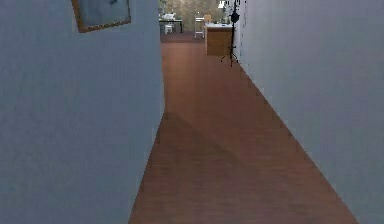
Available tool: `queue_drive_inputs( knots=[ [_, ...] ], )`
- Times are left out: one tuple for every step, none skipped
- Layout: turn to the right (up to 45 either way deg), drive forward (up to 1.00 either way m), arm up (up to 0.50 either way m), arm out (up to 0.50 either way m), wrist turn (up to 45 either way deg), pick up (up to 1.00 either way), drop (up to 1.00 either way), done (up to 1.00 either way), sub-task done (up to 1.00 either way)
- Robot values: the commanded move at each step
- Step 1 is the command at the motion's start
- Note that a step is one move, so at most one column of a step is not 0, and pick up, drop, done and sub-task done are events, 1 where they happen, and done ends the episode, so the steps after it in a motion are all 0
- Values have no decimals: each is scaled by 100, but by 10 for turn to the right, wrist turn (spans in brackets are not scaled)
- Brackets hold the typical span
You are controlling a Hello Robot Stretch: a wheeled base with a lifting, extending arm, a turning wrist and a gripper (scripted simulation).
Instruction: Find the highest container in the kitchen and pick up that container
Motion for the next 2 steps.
queue_drive_inputs(
  knots=[
    [0,100,0,0,0,0,0,0,0],
    [0,100,0,0,0,0,0,0,0]
  ],
)
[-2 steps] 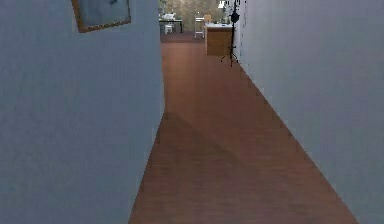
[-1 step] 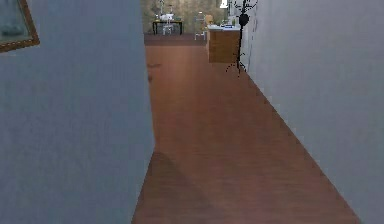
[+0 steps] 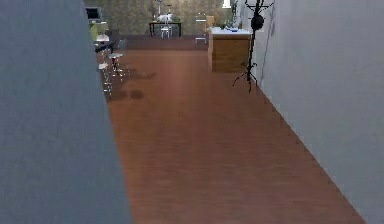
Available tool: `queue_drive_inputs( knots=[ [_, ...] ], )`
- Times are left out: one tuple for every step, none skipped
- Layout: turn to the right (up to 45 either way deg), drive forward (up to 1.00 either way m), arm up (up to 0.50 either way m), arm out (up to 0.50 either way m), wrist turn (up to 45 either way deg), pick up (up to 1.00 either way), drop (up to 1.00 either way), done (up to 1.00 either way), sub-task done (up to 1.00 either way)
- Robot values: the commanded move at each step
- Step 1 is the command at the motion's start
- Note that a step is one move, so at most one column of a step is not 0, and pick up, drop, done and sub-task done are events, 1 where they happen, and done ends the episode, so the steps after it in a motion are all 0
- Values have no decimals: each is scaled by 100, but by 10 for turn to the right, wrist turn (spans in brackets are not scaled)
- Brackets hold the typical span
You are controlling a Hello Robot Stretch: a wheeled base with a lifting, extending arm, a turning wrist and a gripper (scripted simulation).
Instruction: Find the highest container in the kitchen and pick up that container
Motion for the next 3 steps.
queue_drive_inputs(
  knots=[
    [30,0,0,0,0,0,0,0,0],
    [0,100,0,0,0,0,0,0,0],
    [30,0,0,0,0,0,0,0,0]
  ],
)
